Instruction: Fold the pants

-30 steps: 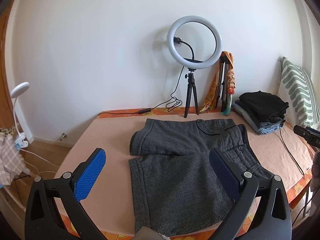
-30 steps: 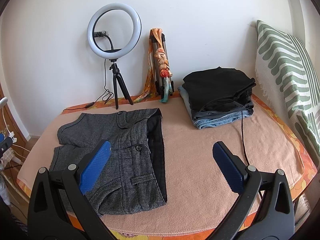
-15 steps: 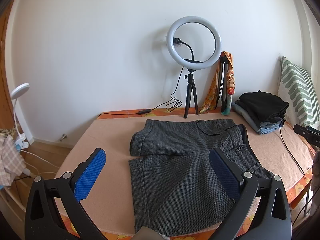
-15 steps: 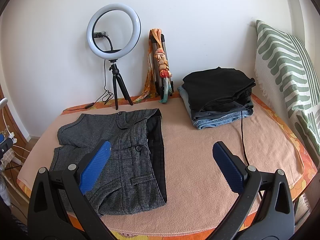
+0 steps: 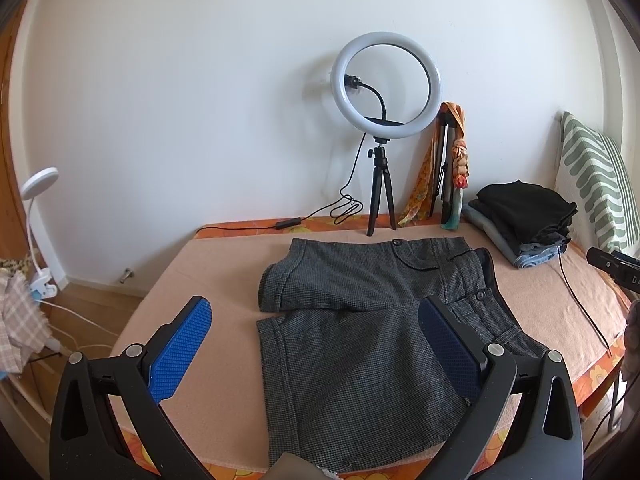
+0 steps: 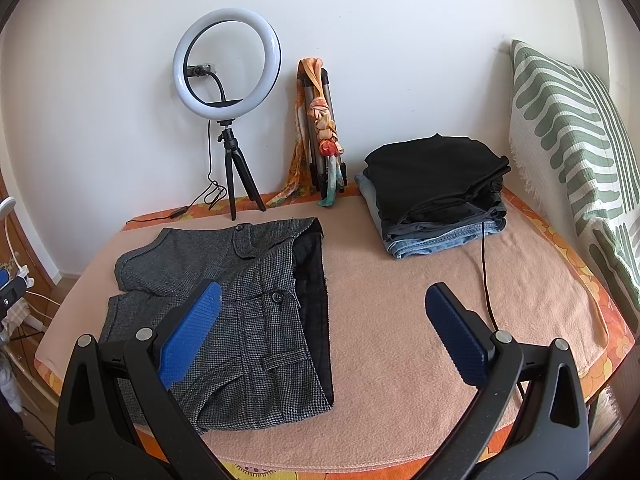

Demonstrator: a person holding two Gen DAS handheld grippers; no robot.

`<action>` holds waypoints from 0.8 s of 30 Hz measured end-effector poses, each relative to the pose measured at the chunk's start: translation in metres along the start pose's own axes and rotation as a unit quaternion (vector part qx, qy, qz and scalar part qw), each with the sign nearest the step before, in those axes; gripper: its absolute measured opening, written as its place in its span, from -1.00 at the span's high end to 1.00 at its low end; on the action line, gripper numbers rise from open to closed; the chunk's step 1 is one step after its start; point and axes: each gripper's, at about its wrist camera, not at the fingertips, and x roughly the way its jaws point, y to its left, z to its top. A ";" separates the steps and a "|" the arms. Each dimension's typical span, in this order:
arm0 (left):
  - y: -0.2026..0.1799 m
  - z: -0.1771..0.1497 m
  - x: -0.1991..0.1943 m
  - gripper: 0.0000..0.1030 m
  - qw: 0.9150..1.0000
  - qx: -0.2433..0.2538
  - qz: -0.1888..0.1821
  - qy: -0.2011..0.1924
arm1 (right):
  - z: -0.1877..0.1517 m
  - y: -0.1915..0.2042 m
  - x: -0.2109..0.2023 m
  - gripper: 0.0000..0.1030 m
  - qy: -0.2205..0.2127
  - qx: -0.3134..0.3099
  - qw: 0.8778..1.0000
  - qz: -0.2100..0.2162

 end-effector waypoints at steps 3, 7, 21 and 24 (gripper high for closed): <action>0.000 -0.001 0.000 -0.99 1.000 0.000 0.000 0.000 | 0.000 0.000 0.000 -1.00 0.000 0.001 1.000 0.000; 0.000 -0.001 0.000 -0.99 1.000 0.000 -0.001 0.001 | 0.000 0.000 0.000 -1.00 0.000 0.001 1.000 0.000; 0.005 -0.003 0.004 -0.99 1.000 -0.005 0.007 0.003 | 0.000 0.001 0.001 -1.00 0.000 0.002 1.000 0.002; 0.009 -0.002 0.009 -0.99 1.000 -0.010 0.003 0.008 | 0.000 0.001 0.002 -1.00 0.001 0.003 1.000 0.002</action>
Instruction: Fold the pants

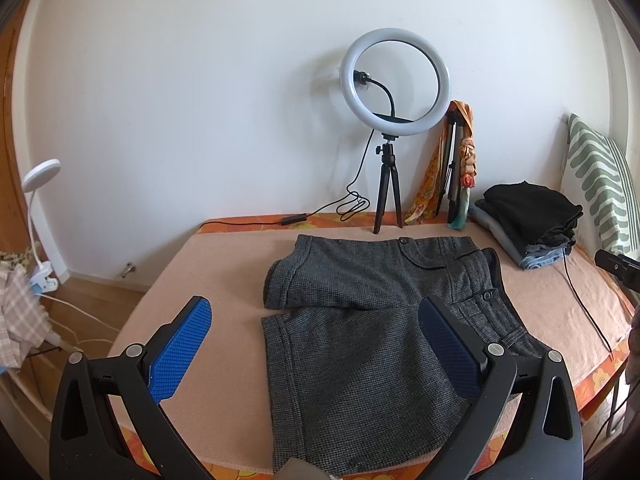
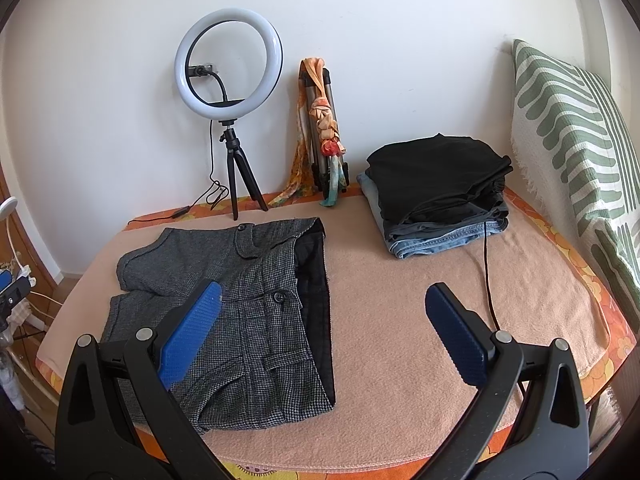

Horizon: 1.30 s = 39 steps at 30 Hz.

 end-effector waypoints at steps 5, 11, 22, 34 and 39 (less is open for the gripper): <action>0.007 0.002 0.017 -0.99 1.000 -0.001 0.001 0.014 | 0.001 0.000 0.004 -1.00 -0.001 -0.002 1.000 0.005; 0.032 0.008 0.050 -0.99 0.995 -0.058 -0.058 0.060 | 0.008 -0.006 0.020 -1.00 0.011 0.017 0.998 0.056; 0.053 0.054 0.130 -0.95 0.992 0.013 -0.060 0.110 | 0.043 -0.018 0.075 -1.00 0.072 -0.009 0.993 0.088; 0.064 0.089 0.260 -0.73 0.977 0.004 -0.110 0.181 | 0.090 -0.009 0.185 -1.00 0.121 -0.040 0.984 0.123; 0.066 0.086 0.312 -0.65 0.971 -0.003 -0.115 0.212 | 0.100 -0.004 0.238 -0.97 0.149 -0.024 0.979 0.134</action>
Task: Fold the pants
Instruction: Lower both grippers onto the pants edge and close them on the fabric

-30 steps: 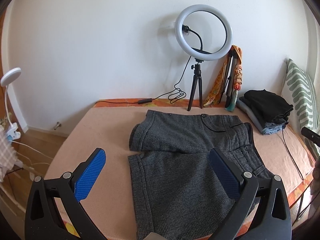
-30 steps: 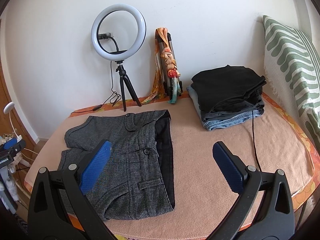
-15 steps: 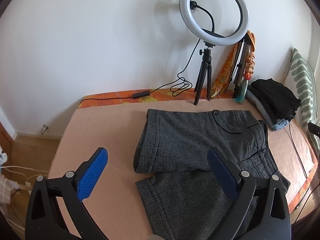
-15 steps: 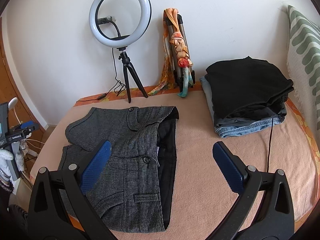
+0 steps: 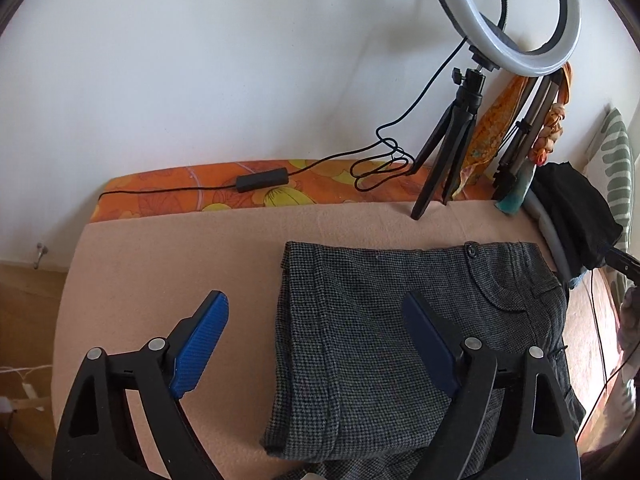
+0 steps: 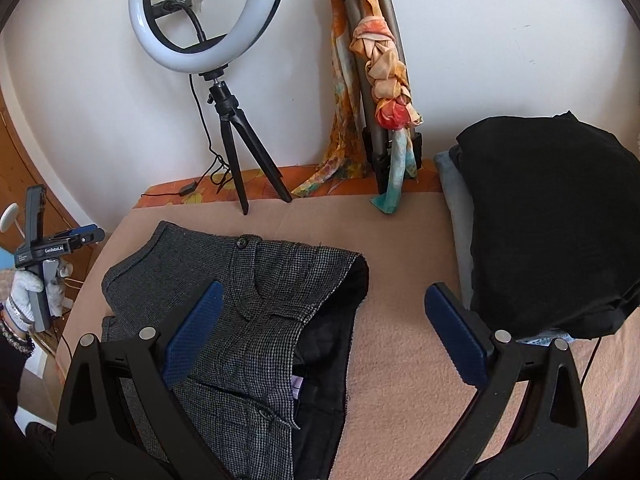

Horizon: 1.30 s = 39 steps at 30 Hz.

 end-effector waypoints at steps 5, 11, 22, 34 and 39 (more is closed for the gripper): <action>0.010 0.006 0.045 -0.64 0.999 -0.014 -0.019 0.037 | 0.013 -0.015 0.047 -0.96 0.028 0.010 0.999 0.010; 0.014 0.008 0.079 -0.64 0.998 -0.023 -0.019 0.058 | 0.020 -0.043 0.100 -0.84 0.064 0.037 0.997 0.014; 0.003 0.018 0.111 -0.64 0.997 0.020 -0.002 0.081 | 0.009 -0.052 0.158 -0.63 0.107 0.053 0.992 0.036; 0.000 0.019 0.121 0.28 0.996 0.023 -0.017 0.081 | 0.008 -0.035 0.165 0.29 0.129 0.024 0.989 0.068; 0.007 0.018 0.113 0.50 0.997 0.010 -0.038 0.065 | 0.010 -0.015 0.161 0.65 0.127 -0.017 0.990 0.061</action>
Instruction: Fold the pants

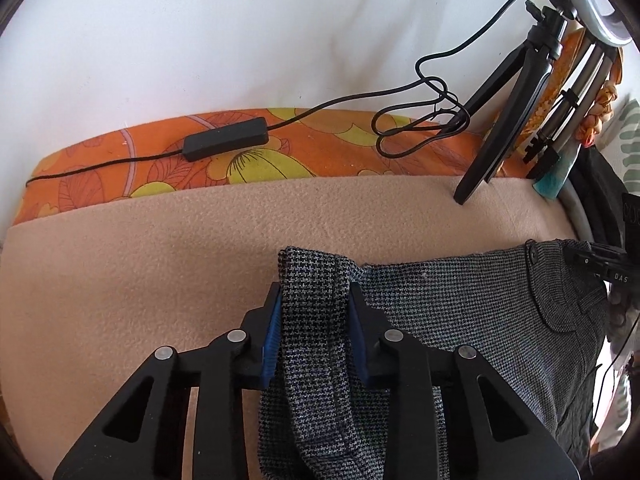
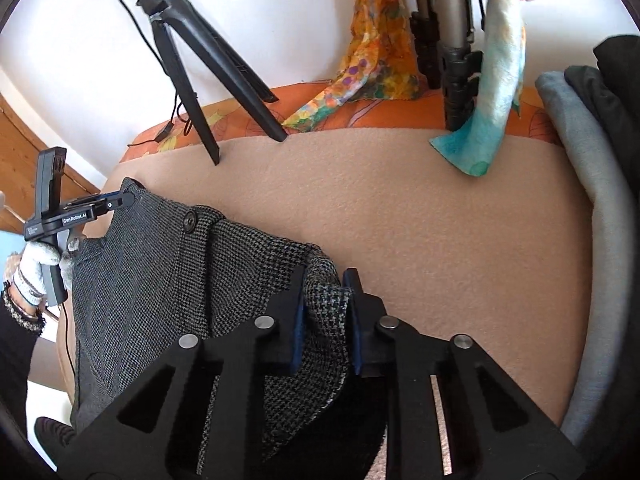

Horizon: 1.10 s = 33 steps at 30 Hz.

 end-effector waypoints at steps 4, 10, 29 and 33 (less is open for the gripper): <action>0.000 -0.003 -0.012 0.57 1.000 0.001 -0.010 -0.018 | 0.005 0.015 -0.011 0.71 -0.008 -0.027 0.999 -0.016; 0.000 -0.006 -0.045 0.63 0.998 -0.012 -0.037 -0.058 | 0.009 0.034 -0.044 0.73 -0.040 -0.049 0.998 -0.015; -0.028 -0.103 -0.194 0.68 0.983 -0.017 -0.048 -0.178 | -0.064 0.111 -0.176 0.75 -0.122 -0.149 0.981 -0.021; -0.047 -0.141 -0.217 0.68 0.980 -0.009 -0.043 -0.192 | -0.097 0.125 -0.191 0.75 -0.132 -0.170 0.976 -0.032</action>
